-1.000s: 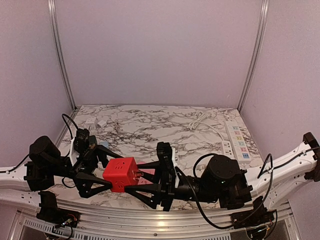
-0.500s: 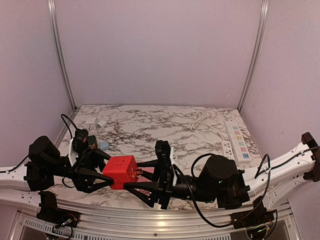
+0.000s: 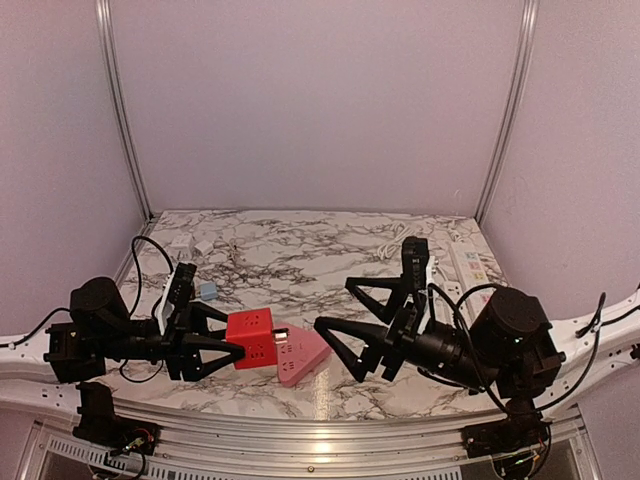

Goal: Insert the plug
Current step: Pass from the right arm to the left, then pick up the socket from the center of the board.

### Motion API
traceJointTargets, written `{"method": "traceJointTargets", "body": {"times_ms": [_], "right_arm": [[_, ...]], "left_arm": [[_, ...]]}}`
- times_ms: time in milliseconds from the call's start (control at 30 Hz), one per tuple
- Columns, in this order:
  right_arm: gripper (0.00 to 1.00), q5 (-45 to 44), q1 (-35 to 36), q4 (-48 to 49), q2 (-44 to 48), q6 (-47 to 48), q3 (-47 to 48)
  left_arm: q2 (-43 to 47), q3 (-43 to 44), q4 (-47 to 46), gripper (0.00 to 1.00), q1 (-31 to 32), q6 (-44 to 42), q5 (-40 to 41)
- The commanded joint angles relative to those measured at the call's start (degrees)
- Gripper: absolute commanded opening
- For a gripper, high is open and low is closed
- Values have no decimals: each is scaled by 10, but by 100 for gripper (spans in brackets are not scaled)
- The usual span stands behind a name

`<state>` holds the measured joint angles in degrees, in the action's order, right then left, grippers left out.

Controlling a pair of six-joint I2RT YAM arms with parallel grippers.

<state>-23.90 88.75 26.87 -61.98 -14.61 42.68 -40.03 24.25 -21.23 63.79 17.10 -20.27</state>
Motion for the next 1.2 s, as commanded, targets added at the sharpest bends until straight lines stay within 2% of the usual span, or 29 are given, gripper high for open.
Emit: {"method": "traceJointTargets", "body": {"times_ms": [0, 133, 300, 367, 500, 600, 700, 867, 967, 1167], "right_arm": [[98, -129, -2, -111, 32, -55, -24], [99, -210, -2, -202, 18, -128, -11], [98, -239, -2, -299, -72, -193, 33], [99, -235, -3, -341, -130, -224, 60], [98, -196, -9, -327, -208, -257, 85], [99, -147, -34, -327, -246, -348, 87], [98, -74, -71, -281, -265, -436, 50], [92, -7, -113, -85, -275, -515, -45], [91, 2, -131, -30, -282, -539, -75], [88, 22, -156, 19, -301, -544, -84]], "left_arm": [[-3, 30, 80, 2, 1, -37, 81], [-45, 75, 166, 1, 1, -40, 164], [-63, 63, 177, 0, 1, -2, 226], [-57, 52, 174, 0, 1, 14, 239], [-33, 39, 184, 0, 1, 46, 271], [-11, 39, 210, 0, 1, 59, 302], [4, 36, 235, 0, 1, 62, 311], [0, 30, 245, 0, 1, 60, 303], [-9, 20, 244, 0, 1, 68, 306], [-8, -6, 220, 0, 1, 83, 301]]}}
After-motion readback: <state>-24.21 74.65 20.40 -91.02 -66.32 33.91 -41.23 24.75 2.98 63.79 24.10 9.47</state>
